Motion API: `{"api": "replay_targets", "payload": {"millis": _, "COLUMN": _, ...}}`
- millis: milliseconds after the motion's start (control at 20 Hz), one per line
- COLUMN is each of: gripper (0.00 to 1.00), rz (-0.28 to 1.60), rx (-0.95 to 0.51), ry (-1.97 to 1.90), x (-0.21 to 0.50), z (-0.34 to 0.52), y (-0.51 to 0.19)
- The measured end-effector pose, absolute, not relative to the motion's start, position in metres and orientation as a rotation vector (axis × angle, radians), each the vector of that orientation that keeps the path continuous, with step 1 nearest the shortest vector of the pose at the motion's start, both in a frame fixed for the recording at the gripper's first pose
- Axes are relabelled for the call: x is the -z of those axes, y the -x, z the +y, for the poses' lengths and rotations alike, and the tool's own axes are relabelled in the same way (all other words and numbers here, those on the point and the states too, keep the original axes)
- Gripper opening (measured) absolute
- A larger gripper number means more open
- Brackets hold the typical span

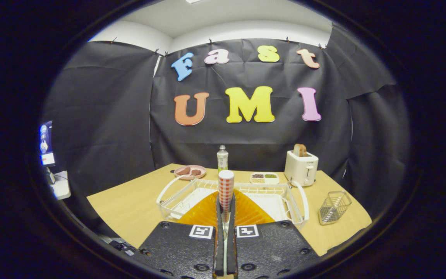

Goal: Take the plate from the dish rack, then take the spoon from the basket and place it into the plate.

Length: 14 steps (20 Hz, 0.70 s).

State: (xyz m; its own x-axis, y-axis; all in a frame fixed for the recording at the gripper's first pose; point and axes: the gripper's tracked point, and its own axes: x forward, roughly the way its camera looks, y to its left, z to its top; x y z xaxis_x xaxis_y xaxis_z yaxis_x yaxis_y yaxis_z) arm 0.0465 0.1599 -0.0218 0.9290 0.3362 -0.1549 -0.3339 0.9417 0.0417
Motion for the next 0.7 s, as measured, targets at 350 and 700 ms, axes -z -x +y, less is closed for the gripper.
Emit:
{"api": "replay_targets", "payload": {"millis": 350, "gripper": 0.08, "rz": 0.199, "rx": -0.354, "ry": -0.017, "x": 0.057, "z": 0.187, "y": -0.042}}
{"api": "replay_targets", "payload": {"millis": 700, "gripper": 0.09, "rz": 0.244, "rx": -0.411, "ry": -0.039, "x": 0.082, "z": 0.213, "y": -0.039}}
